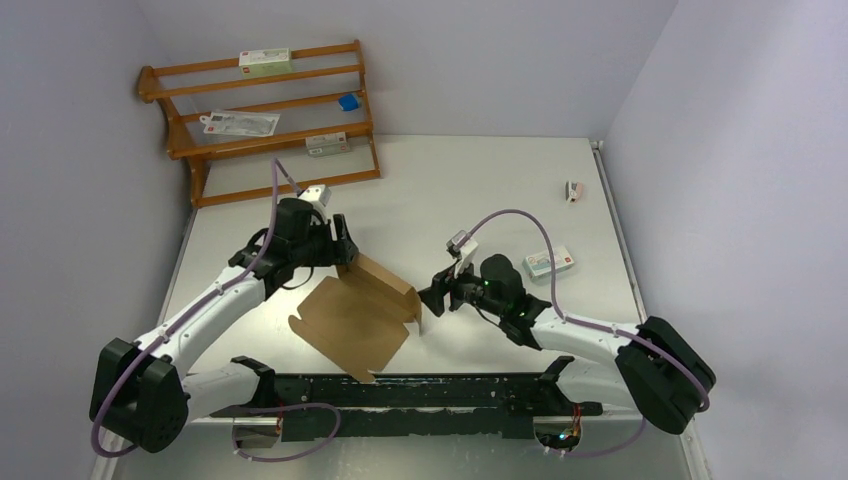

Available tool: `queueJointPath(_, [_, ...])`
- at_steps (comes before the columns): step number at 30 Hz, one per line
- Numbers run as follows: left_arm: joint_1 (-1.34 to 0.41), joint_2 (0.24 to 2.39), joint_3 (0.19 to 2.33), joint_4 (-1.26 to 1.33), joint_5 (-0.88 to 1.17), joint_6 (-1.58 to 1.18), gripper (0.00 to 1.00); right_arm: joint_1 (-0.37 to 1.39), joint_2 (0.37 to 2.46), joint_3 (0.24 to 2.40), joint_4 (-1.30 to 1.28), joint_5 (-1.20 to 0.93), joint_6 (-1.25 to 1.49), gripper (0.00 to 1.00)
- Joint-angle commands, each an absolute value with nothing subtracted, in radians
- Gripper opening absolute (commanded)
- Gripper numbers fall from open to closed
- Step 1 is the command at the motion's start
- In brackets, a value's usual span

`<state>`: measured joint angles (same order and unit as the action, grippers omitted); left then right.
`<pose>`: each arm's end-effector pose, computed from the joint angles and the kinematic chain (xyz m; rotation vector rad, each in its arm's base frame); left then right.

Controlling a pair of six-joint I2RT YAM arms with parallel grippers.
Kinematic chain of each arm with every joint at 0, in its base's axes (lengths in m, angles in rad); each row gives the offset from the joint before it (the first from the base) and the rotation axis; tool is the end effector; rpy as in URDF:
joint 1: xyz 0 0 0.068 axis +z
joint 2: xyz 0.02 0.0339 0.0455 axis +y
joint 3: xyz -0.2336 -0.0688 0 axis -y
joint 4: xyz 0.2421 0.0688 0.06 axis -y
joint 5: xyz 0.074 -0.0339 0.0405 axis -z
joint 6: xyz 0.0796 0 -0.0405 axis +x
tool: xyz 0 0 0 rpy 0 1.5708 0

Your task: Fold the paper box

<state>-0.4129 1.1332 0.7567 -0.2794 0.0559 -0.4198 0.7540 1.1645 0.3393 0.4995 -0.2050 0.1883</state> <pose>0.2637 -0.1204 0.1983 0.0235 2.2756 -0.5112 0.1930 0.2035 0.1423 -0.6903 1.8534 0.8234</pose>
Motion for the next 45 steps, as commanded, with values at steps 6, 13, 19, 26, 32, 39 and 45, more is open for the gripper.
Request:
queueJointPath(6, [-0.451,1.108,0.758,-0.29,0.003,-0.43,0.73,0.762,1.142,0.329,0.548,-0.136,0.253,0.72])
queueJointPath(13, [-0.45,1.064,0.855,-0.348,-0.078,-0.409,0.79,0.765,0.958,0.315,0.264,0.032,0.313,0.73])
queueJointPath(19, [-0.447,1.086,0.858,-0.341,-0.085,-0.409,0.86,0.866,0.822,0.362,0.085,0.06,0.349,0.74])
queueJointPath(26, [-0.429,1.132,0.884,-0.309,-0.066,-0.418,0.89,1.035,0.823,0.506,-0.082,0.169,0.37,0.76])
queueJointPath(32, [-0.41,1.169,0.889,-0.288,-0.025,-0.416,0.89,1.104,0.871,0.538,-0.091,0.204,0.389,0.74])
queueJointPath(39, [-0.41,1.187,0.867,-0.267,-0.009,-0.418,0.86,1.125,1.018,0.6,-0.105,0.274,0.343,0.63])
queueJointPath(45, [-0.41,1.163,0.846,-0.269,0.007,-0.425,0.84,1.124,1.1,0.624,-0.027,0.322,0.219,0.4])
